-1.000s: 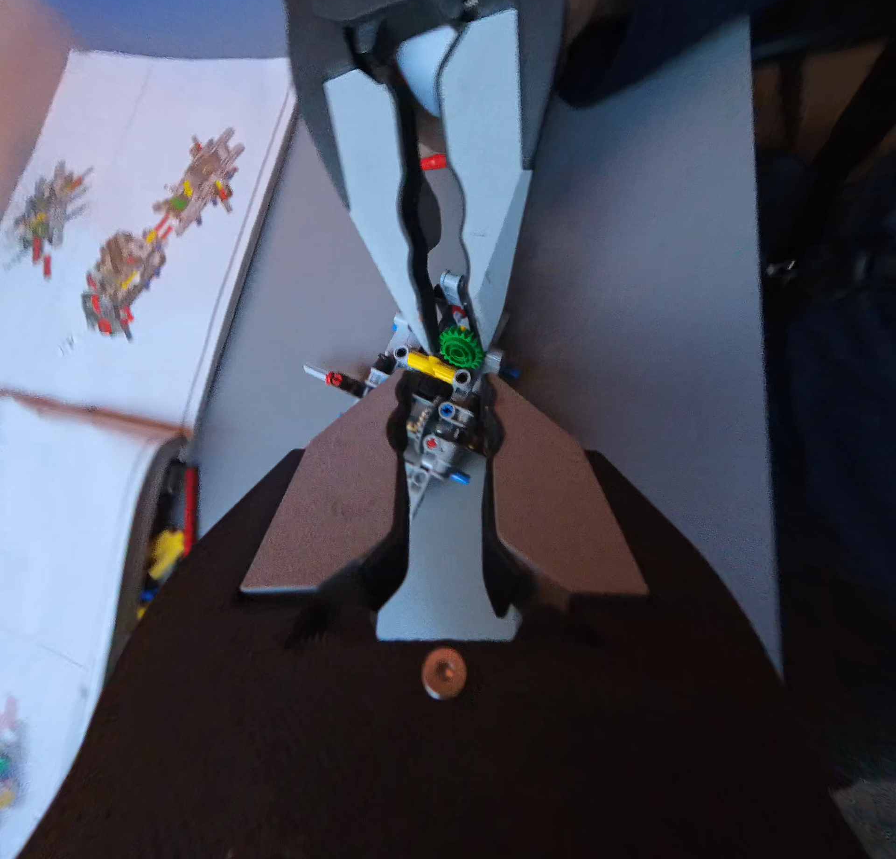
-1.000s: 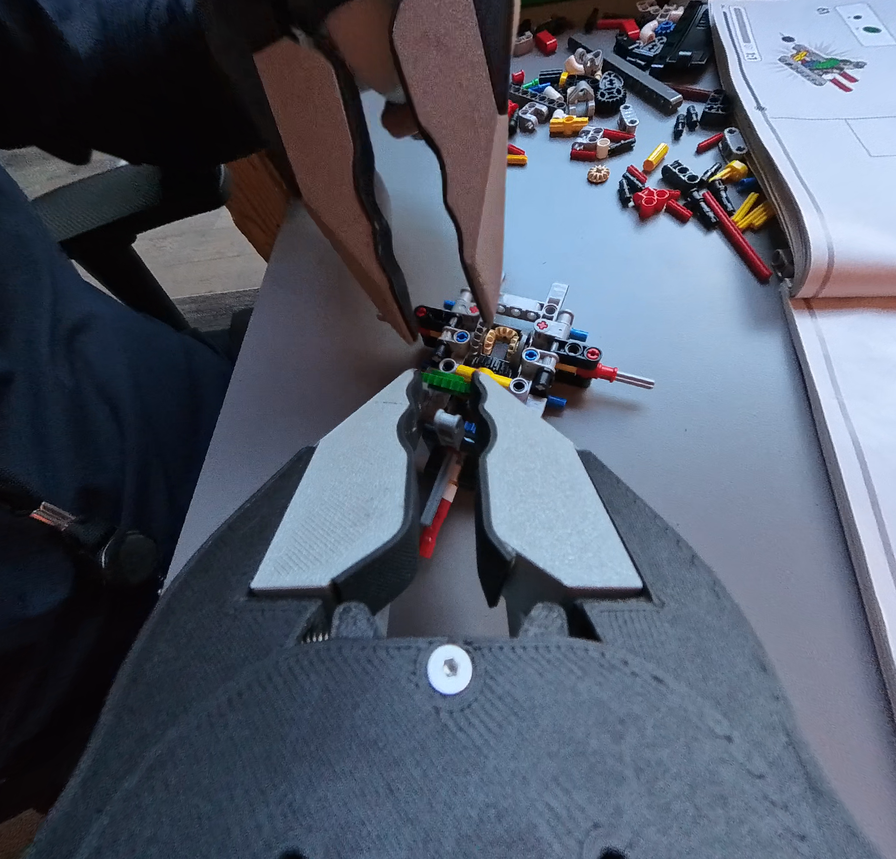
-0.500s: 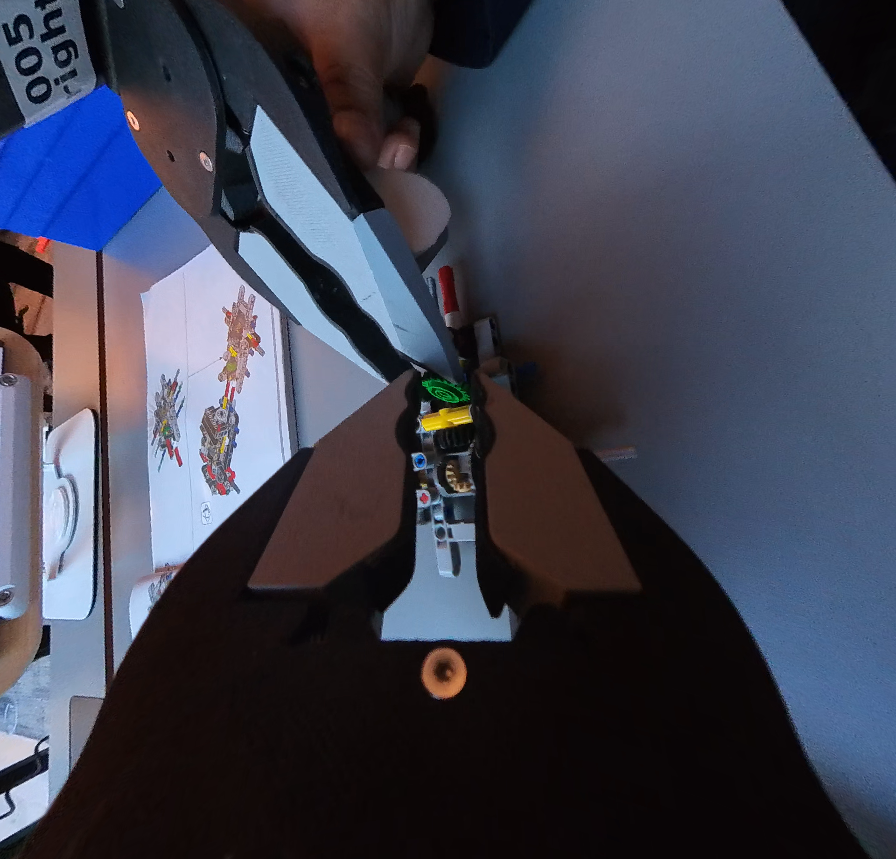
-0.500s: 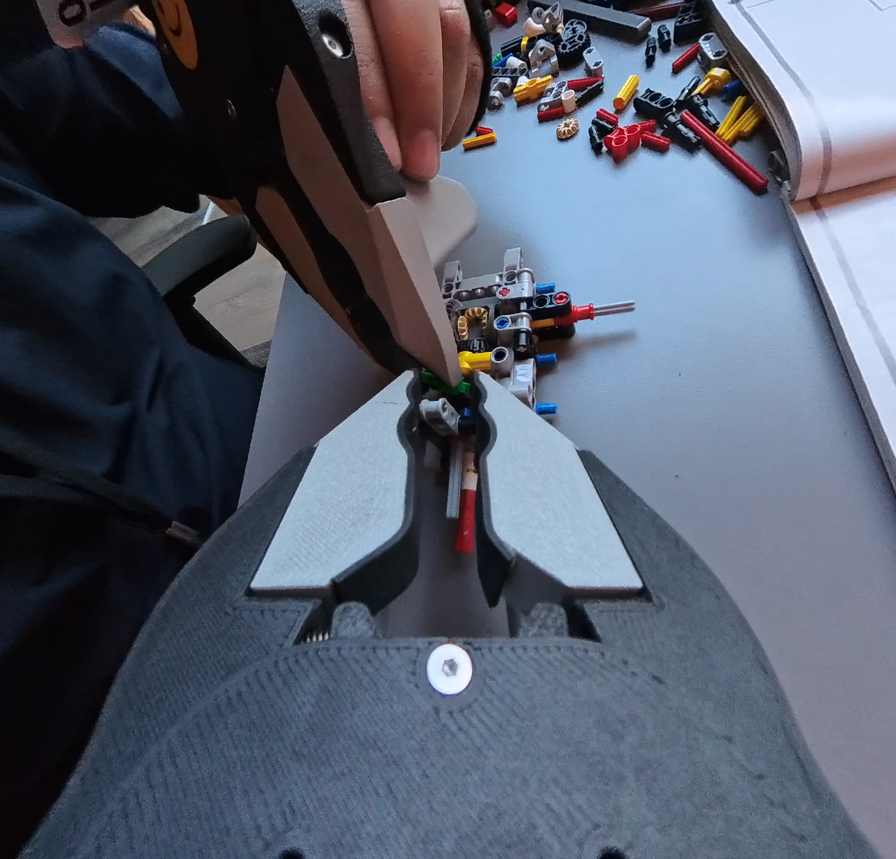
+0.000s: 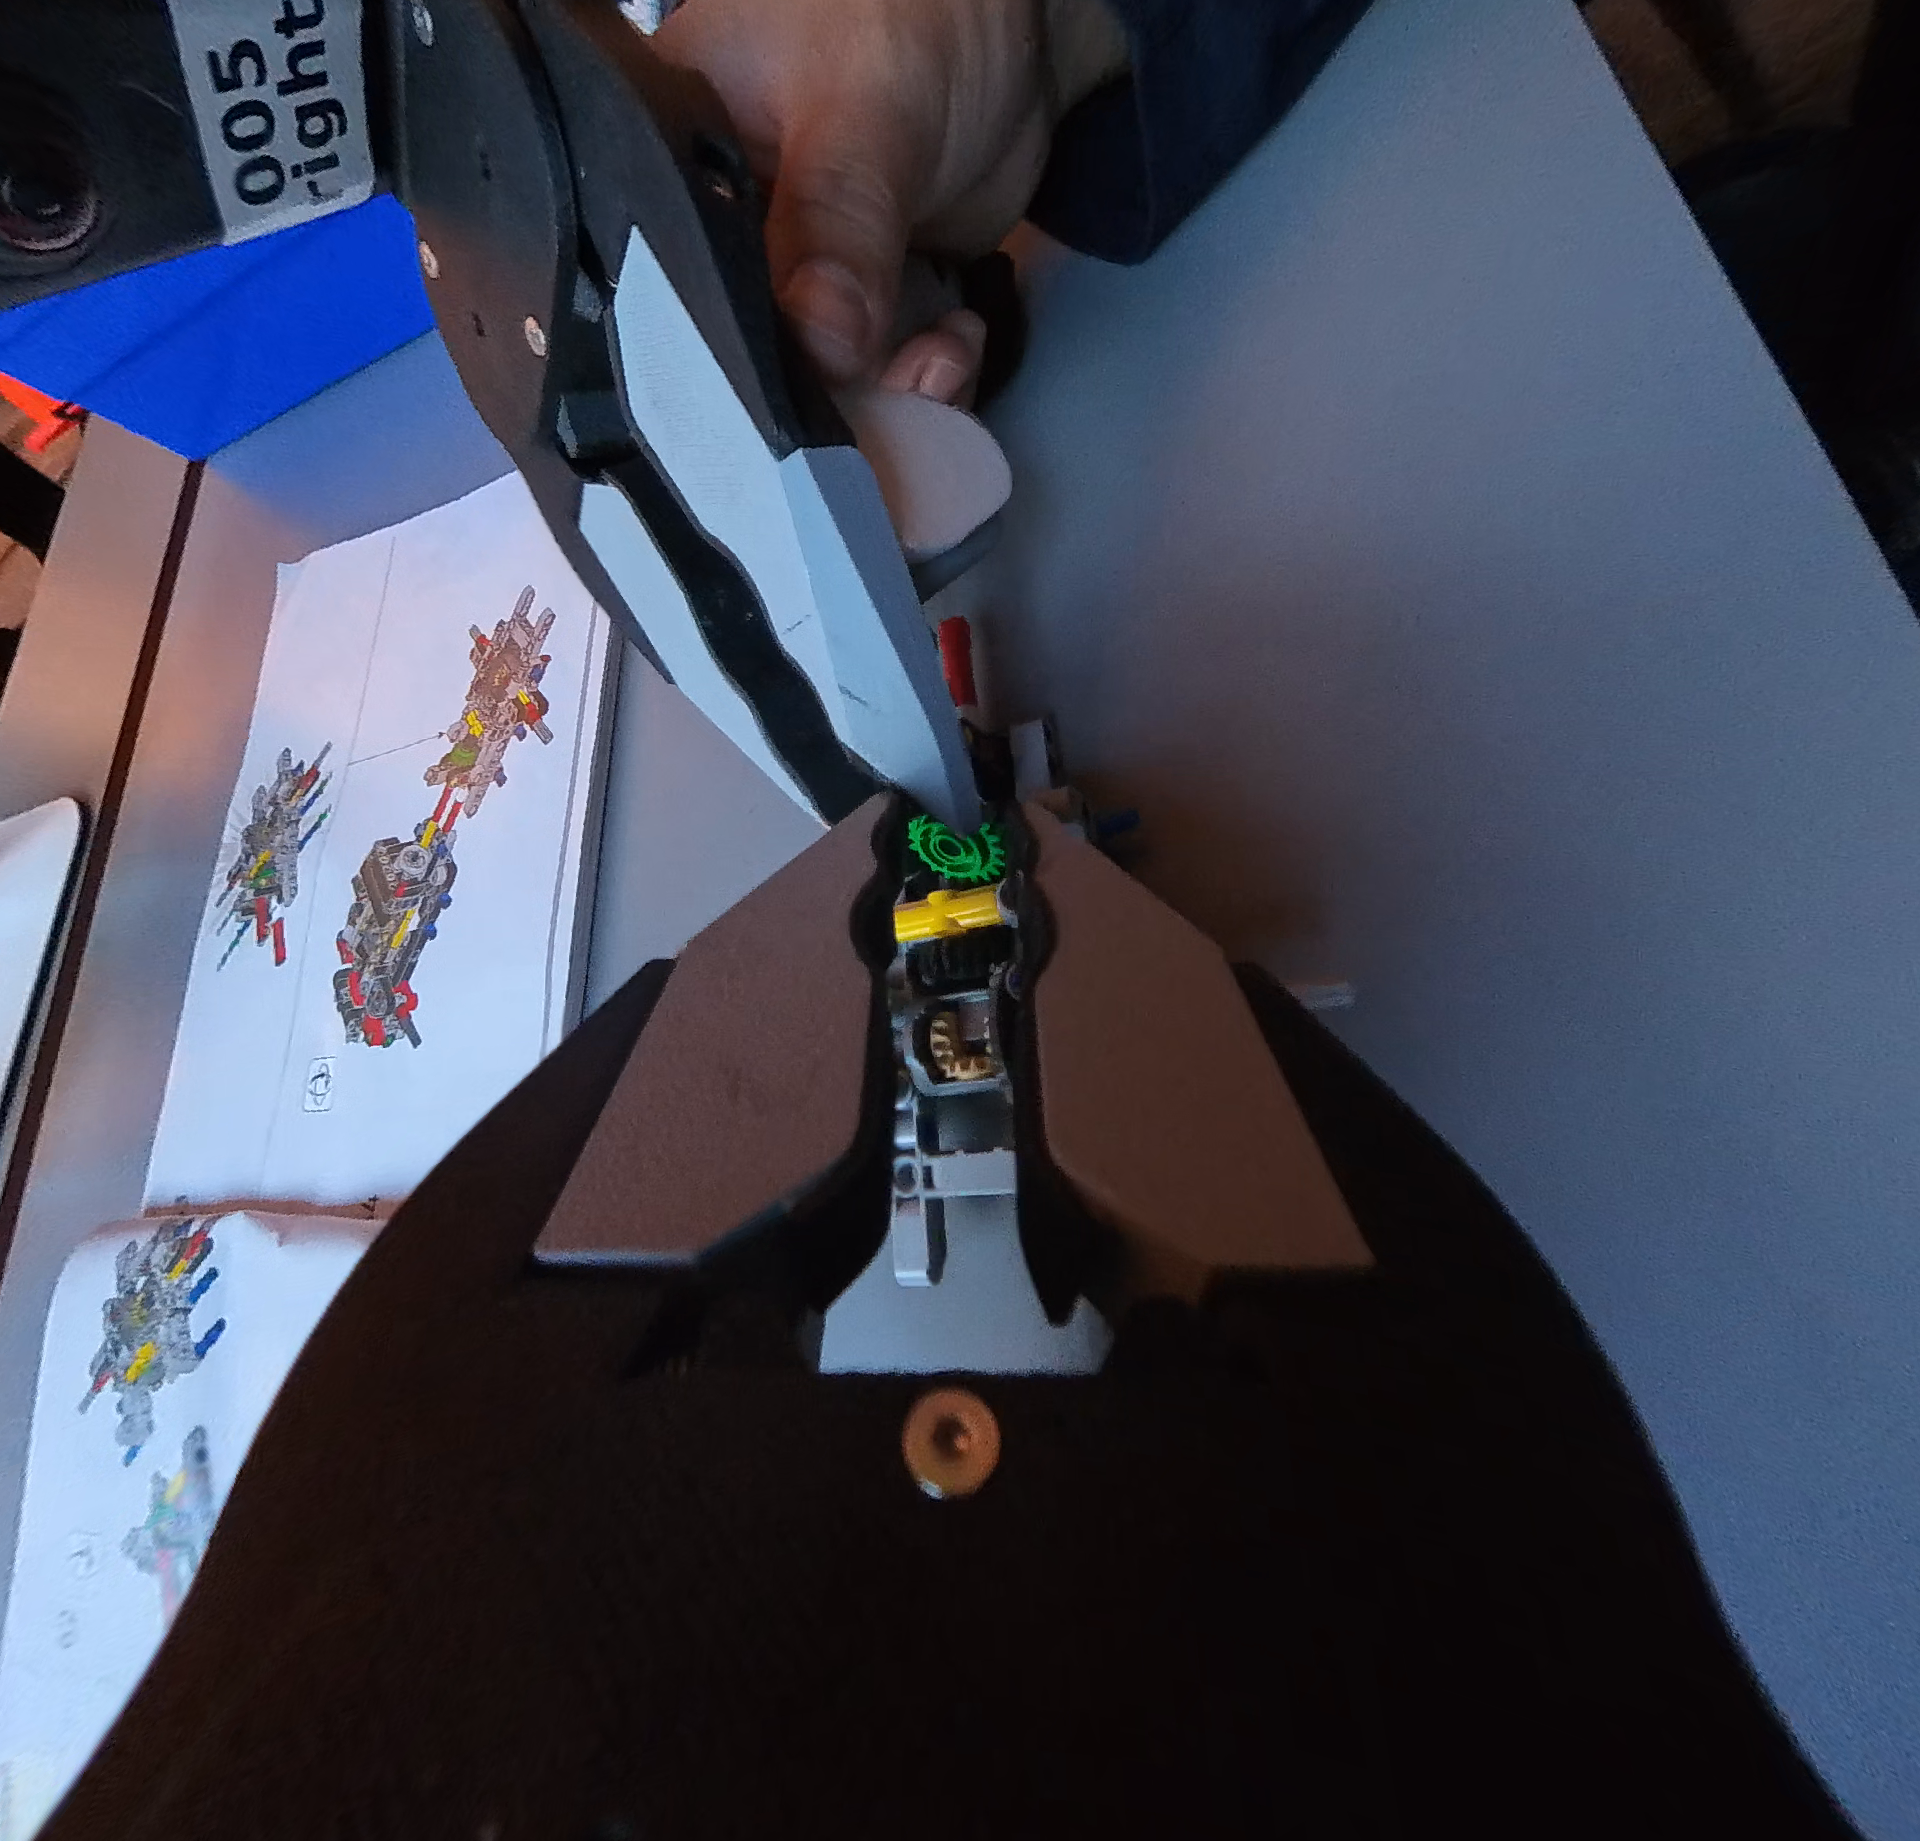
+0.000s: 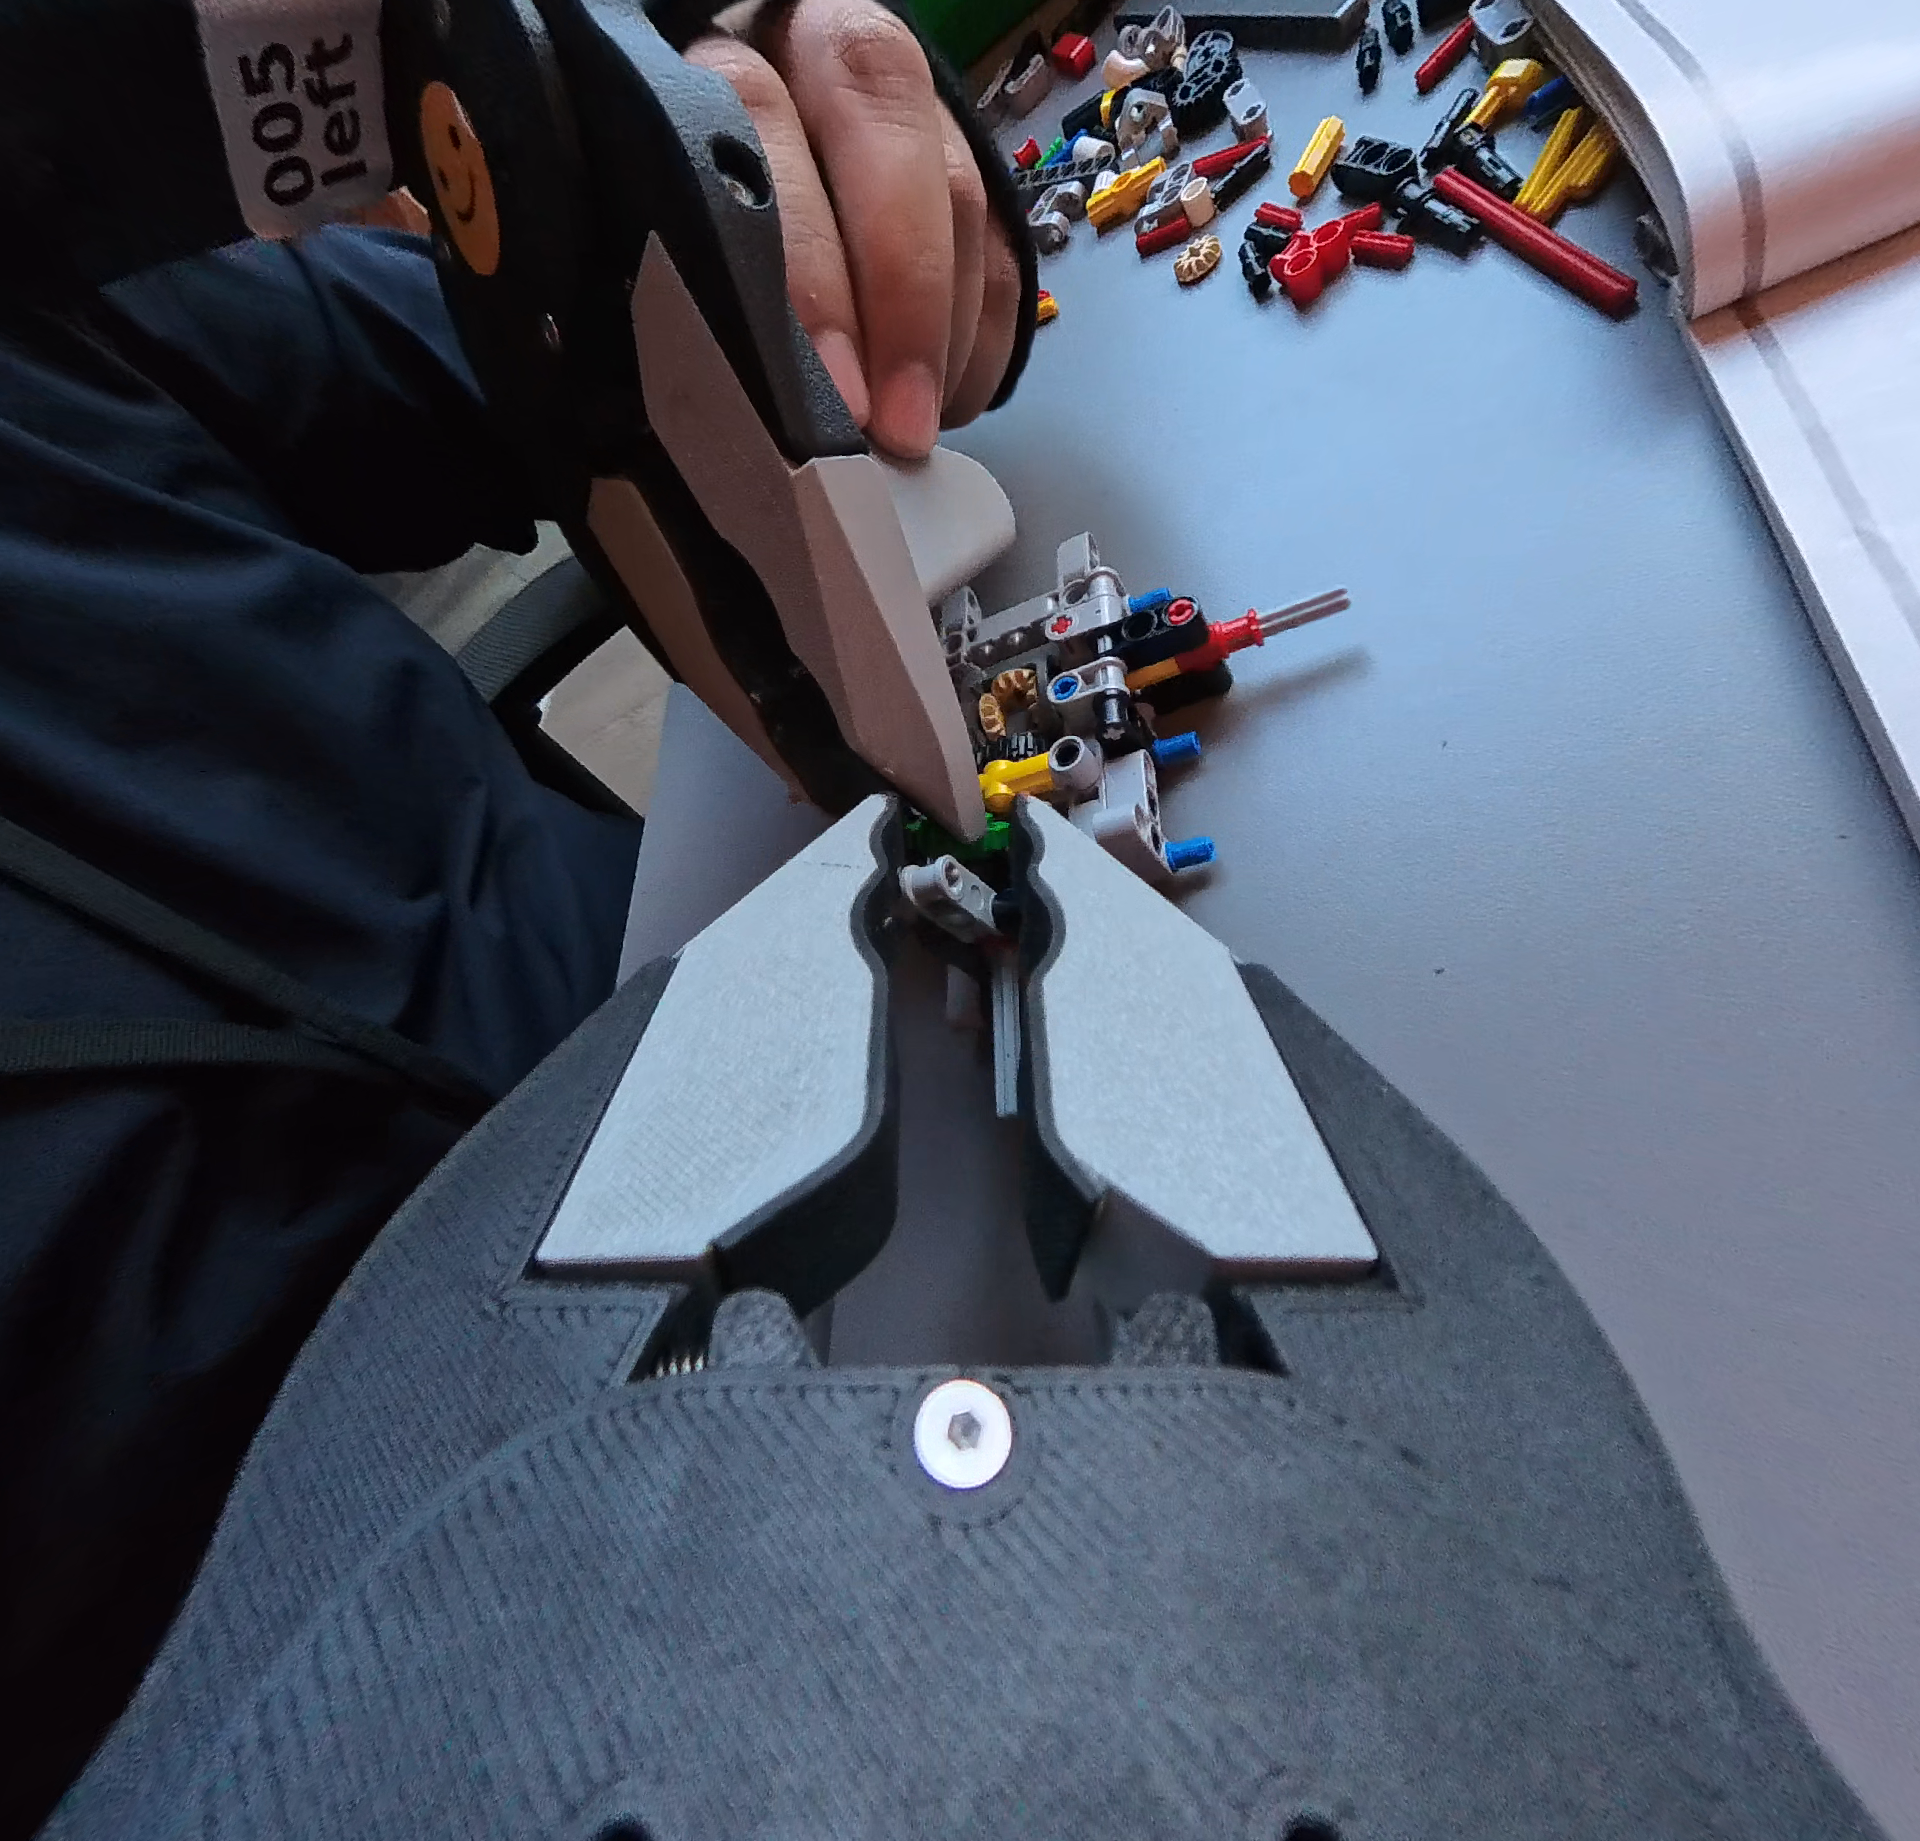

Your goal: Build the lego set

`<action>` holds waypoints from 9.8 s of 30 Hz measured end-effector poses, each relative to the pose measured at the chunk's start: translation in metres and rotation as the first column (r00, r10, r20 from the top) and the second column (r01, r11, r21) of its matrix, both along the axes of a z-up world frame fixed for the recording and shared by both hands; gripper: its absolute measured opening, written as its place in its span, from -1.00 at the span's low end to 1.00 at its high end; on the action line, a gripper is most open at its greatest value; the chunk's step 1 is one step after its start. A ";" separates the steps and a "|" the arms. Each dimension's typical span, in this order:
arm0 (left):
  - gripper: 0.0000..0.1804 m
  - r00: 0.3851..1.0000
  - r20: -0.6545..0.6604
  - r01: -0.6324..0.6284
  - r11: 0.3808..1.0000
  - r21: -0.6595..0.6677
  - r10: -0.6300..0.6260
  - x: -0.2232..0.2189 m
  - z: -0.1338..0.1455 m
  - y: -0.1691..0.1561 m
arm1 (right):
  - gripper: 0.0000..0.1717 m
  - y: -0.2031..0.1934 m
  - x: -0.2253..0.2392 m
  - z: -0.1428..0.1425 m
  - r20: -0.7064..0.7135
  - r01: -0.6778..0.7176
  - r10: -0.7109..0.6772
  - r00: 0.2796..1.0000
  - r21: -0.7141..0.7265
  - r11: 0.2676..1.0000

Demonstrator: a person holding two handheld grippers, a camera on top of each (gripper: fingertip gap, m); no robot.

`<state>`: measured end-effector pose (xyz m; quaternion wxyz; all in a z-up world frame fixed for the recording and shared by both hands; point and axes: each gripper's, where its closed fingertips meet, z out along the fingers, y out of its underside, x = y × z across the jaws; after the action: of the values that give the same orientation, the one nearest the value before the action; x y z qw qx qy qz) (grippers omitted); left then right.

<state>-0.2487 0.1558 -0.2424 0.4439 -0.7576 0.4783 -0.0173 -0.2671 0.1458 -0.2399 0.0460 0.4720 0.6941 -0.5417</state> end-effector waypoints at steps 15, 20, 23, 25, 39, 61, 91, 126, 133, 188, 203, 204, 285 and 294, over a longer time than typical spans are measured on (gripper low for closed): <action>-0.86 0.999 -0.031 -0.012 0.999 0.038 0.013 -0.003 -0.002 0.001 | -0.82 0.003 -0.002 0.000 0.015 0.019 -0.019 1.000 -0.020 1.000; -0.87 1.000 0.018 -0.023 1.000 0.017 0.022 -0.004 -0.002 0.003 | -0.77 0.004 -0.003 0.001 0.012 0.026 -0.025 1.000 -0.029 0.999; -0.86 0.999 0.026 -0.026 0.999 0.020 0.025 -0.004 -0.002 0.004 | -0.84 0.005 -0.003 0.002 0.006 0.028 -0.028 1.000 -0.035 0.999; -0.87 1.000 0.018 -0.026 0.999 0.027 0.025 -0.004 -0.003 0.004 | -0.85 0.005 -0.003 0.002 0.005 0.031 -0.031 0.999 -0.033 0.999; -0.87 1.000 0.009 -0.028 0.999 0.041 0.027 -0.006 -0.003 0.005 | -0.82 0.006 -0.004 0.004 0.007 0.034 -0.034 0.999 -0.054 0.998; -0.87 0.999 0.005 -0.043 0.997 0.063 0.043 -0.010 -0.001 0.007 | -0.76 0.009 -0.005 0.009 -0.019 0.038 -0.039 0.999 -0.070 0.997; -0.95 0.998 0.001 -0.062 0.996 0.058 0.062 -0.016 -0.002 0.009 | -0.78 0.013 -0.004 0.006 -0.056 0.043 -0.042 0.998 0.012 0.999; -0.96 0.813 0.572 -0.069 0.993 -0.092 0.109 -0.023 0.055 0.010 | -0.82 0.028 -0.007 0.039 -0.441 0.210 -0.068 0.895 0.281 0.936; -0.96 0.822 0.565 -0.034 0.997 -0.070 0.068 -0.012 0.055 0.006 | -0.94 0.017 0.000 0.049 -0.438 0.134 -0.044 0.898 0.177 0.975; -0.84 0.998 0.044 -0.061 0.980 0.188 0.054 -0.010 0.030 0.009 | -0.92 0.018 0.003 0.027 -0.033 0.022 -0.029 0.999 -0.194 0.981; -0.85 0.948 0.132 -0.214 0.885 -0.413 0.291 -0.018 0.001 0.008 | -0.85 0.063 0.021 0.022 -0.320 0.167 -0.074 0.945 0.274 0.947; -0.85 0.949 0.110 -0.225 0.877 -0.424 0.297 -0.018 -0.004 0.009 | -0.82 0.061 0.022 0.019 -0.311 0.159 -0.064 0.948 0.290 0.944; -0.93 0.959 0.106 -0.191 0.873 -0.449 0.265 -0.005 -0.015 0.028 | -0.99 0.045 0.021 -0.022 -0.177 0.064 0.011 0.984 0.414 0.908; -0.94 0.956 0.115 -0.195 0.877 -0.439 0.270 -0.007 -0.014 0.029 | -0.97 0.049 0.023 -0.025 -0.176 0.066 0.014 0.984 0.442 0.894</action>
<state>-0.2556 0.1843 -0.2562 0.3076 -0.8834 0.3279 -0.1326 -0.2442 0.1949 -0.2645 -0.1318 0.4298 0.7947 -0.4079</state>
